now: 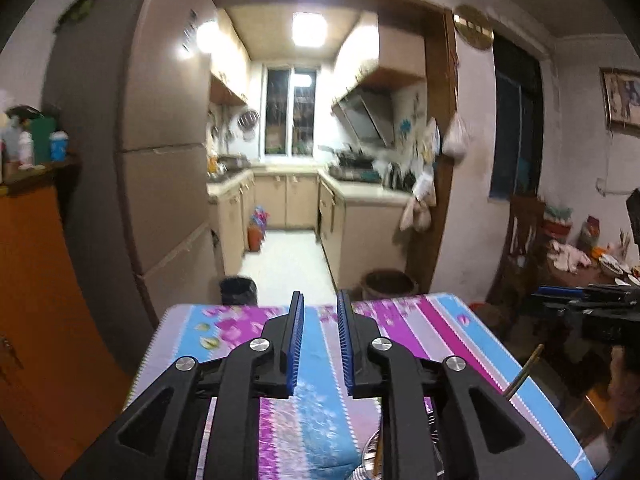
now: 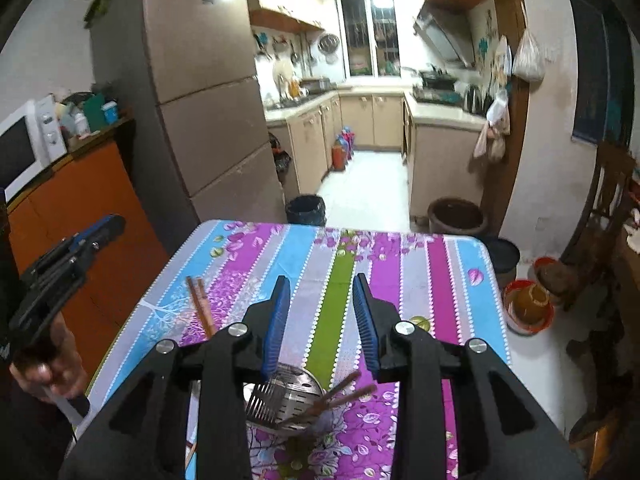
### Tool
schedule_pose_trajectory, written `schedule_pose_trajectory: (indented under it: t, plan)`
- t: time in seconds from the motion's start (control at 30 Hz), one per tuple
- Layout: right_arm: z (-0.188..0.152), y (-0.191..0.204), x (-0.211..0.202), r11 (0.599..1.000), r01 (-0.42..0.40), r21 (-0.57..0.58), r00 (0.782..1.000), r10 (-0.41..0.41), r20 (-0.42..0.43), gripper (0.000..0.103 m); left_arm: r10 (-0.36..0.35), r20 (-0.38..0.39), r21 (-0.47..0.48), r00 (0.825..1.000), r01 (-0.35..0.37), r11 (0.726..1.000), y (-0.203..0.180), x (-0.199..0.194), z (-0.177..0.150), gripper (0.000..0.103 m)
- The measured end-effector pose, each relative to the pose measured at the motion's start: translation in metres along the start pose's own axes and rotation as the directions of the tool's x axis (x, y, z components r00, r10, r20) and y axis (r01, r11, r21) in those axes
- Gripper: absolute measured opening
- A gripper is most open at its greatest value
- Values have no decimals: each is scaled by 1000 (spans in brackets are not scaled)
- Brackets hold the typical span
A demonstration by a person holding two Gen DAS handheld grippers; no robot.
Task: Organize utensils
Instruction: 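Open the right tool to release its chopstick while the left tool opens too, then withdraw both tools from the holder back over the remaining chopsticks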
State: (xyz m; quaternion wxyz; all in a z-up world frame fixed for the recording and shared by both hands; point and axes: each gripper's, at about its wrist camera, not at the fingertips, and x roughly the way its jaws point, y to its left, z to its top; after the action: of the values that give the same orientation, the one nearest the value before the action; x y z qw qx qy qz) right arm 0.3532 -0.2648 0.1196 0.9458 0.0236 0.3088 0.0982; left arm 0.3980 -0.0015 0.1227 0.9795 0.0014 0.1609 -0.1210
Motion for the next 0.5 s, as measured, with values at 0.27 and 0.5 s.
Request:
schedule_pose_trajectory:
  t: [0.27,0.5]
  plan:
    - [-43,-21,-82,1000,-29,8,998,29,64,33,58,74,31,996,-61,998,21,-109,-25,30]
    - [-123,-32,-129,1000,-2,17,999,1,41,34,103,38,97,994,-106,990,25,-181,-75,33]
